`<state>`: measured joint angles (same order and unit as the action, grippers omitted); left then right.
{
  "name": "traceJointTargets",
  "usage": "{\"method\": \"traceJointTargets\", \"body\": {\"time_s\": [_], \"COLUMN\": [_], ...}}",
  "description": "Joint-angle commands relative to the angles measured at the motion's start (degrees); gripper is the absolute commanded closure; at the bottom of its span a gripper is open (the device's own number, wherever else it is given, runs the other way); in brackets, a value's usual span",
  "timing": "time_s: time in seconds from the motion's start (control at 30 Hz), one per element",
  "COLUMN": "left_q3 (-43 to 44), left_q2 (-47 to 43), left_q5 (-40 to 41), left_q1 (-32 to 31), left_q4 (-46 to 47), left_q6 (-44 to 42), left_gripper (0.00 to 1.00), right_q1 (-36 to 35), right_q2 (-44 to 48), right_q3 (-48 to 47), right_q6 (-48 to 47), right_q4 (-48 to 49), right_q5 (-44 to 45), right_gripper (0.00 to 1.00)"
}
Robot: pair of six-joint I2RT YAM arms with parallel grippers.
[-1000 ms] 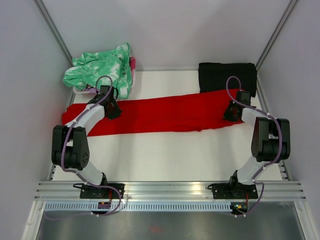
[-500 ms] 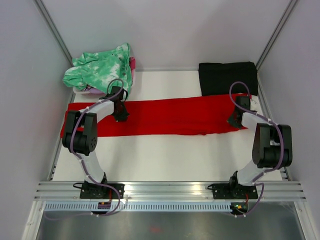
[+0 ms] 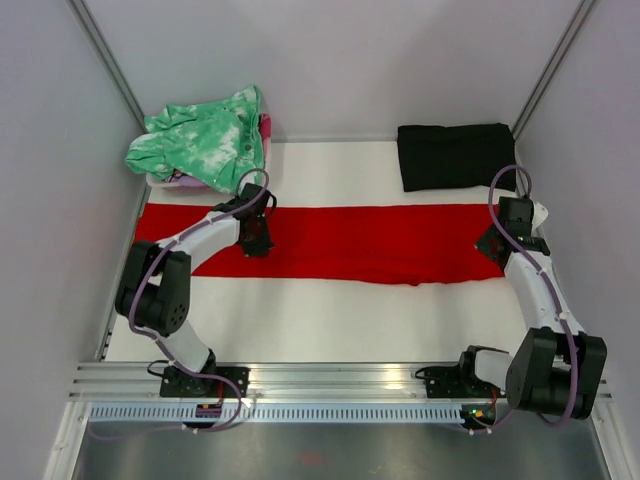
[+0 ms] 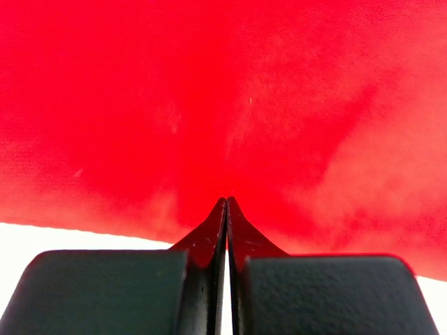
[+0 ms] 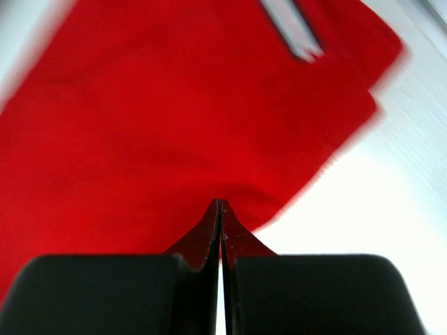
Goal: Fold and stack the trousers
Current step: Fold the trousers
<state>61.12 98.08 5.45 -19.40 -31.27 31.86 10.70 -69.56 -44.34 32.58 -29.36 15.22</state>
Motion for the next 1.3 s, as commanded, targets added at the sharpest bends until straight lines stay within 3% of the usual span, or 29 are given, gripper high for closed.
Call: {"method": "traceJointTargets", "body": {"time_s": [0.0,0.1,0.17,0.33,0.47,0.73,0.83,1.0,1.27], "left_q3": [4.2,9.0,9.8,6.9,4.4,1.7,-1.2,-5.2,-10.1], "left_q2": [-6.3,-6.9,-6.8,-5.6,-3.6,2.1,2.4,1.0,-4.3], "left_q5": [4.6,9.0,7.7,4.0,3.5,0.3,0.9,2.4,2.5], "left_q1": [0.1,1.8,5.5,15.4,18.1,17.5,16.2,11.9,4.8], "left_q4": [-3.6,-6.2,-5.7,-2.8,0.7,2.1,2.8,2.1,0.6], "left_q6": [0.1,-1.7,-2.1,-2.1,-2.7,0.6,1.6,3.9,8.1], "left_gripper": [0.97,0.93,0.94,0.98,0.98,0.98,0.98,0.98,0.98], "right_q1": [-2.3,-7.2,-10.3,-15.9,-16.1,-15.8,-14.7,-9.1,-3.6], "right_q2": [2.0,-2.3,-5.1,-14.5,-22.8,-27.8,-26.8,-23.4,-16.7], "right_q3": [-5.7,-8.9,-9.9,-8.8,-7.9,-6.0,-3.0,1.0,2.3], "right_q6": [-5.9,-7.9,-8.4,-8.1,-6.8,-4.2,-3.5,-3.9,-7.3], "right_q4": [5.8,7.3,8.4,12.7,16.5,14.9,14.1,12.4,6.7], "right_q5": [-13.4,-15.0,-15.0,-14.2,-12.4,-5.9,-3.1,-5.5,-3.1], "right_gripper": [1.0,1.0,1.0,1.0,1.0,1.0,1.0,1.0,1.0]}}
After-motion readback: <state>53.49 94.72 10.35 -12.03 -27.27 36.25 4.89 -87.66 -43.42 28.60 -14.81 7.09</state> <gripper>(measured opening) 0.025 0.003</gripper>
